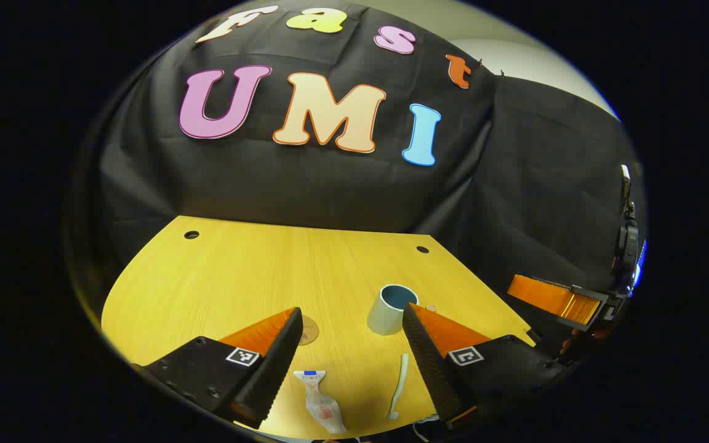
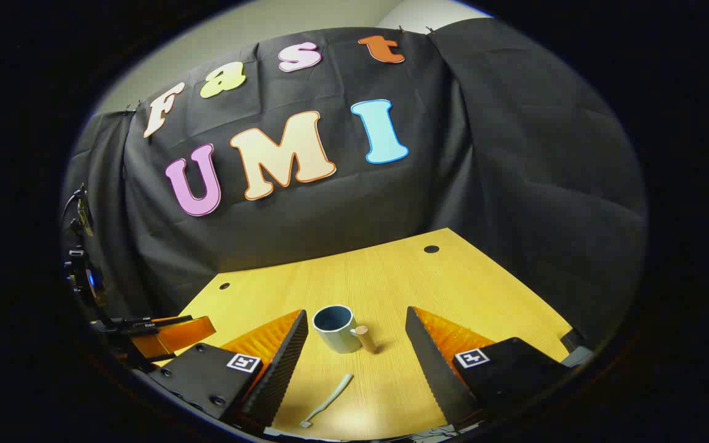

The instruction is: Put the toothbrush and toothpaste on the desktop into the cup, then pick up the cup and place it on the coaster on the desktop.

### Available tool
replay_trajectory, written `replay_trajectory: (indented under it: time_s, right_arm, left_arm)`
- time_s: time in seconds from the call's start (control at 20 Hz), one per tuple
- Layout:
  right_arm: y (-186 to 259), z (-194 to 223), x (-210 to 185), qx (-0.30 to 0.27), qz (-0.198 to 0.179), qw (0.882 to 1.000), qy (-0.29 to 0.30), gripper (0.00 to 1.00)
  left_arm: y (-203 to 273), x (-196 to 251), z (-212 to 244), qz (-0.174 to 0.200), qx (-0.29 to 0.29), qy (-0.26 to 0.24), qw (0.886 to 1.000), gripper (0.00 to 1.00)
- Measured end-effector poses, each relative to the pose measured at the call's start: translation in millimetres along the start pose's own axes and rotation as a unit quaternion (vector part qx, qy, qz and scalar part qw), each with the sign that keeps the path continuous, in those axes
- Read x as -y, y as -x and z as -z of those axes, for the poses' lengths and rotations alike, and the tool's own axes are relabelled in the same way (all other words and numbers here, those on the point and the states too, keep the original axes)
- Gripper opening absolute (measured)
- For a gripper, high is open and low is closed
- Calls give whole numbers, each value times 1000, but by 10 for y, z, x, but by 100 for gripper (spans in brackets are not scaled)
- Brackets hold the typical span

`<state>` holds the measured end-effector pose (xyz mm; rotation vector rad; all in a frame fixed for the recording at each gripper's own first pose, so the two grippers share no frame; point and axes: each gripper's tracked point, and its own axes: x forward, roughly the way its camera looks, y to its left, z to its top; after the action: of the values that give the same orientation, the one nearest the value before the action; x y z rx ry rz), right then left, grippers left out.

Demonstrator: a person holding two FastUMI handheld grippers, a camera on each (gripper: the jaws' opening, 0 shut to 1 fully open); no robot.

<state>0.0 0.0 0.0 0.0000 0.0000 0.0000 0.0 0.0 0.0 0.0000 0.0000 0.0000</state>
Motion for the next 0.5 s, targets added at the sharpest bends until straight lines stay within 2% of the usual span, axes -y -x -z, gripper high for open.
replay_trajectory:
  time_s: [0.5]
  right_arm:
    - [-13, 102, 24, -19, -9, 1000, 15, 98]
  left_arm:
    - [4, -45, 117, -19, -18, 8, 1000, 95]
